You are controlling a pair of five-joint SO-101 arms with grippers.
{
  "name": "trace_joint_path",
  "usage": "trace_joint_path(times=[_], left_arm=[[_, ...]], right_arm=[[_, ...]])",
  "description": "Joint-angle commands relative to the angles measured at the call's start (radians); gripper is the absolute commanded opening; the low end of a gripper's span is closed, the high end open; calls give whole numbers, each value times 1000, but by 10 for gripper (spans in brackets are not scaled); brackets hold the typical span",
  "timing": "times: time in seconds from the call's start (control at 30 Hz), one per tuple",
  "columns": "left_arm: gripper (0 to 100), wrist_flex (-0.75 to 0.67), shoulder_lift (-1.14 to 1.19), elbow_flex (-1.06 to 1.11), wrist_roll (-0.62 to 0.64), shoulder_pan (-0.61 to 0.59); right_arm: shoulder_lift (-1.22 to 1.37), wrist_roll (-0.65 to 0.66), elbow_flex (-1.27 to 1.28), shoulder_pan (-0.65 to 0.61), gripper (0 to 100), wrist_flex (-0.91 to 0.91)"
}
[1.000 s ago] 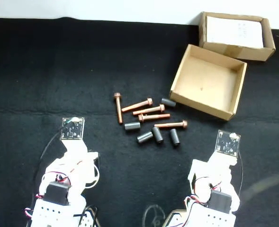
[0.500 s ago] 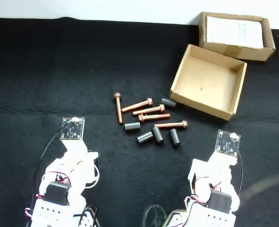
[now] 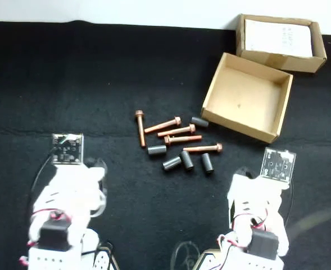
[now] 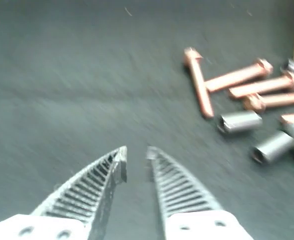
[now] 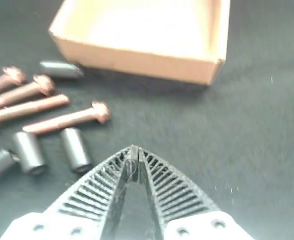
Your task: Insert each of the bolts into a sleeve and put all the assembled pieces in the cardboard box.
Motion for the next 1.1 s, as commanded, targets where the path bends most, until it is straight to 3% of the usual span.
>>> trace_joint_path(times=[0.0, 0.27, 0.37, 0.77, 1.07], left_arm=[[200, 17, -22, -96, -34, -68], [199, 169, -21, -243, -32, -67], [199, 210, 35, -318, -32, -67], [203, 431, 719, -863, -35, -65], [203, 563, 1020, -961, -34, 54]], right_arm=[[-18, 12, -102, -91, 8, 25], [-18, 14, -157, -156, 82, 73], [-1, 78, -234, -162, 84, 68], [585, 118, -822, -174, 84, 139], [871, 118, -926, -173, 84, 326]])
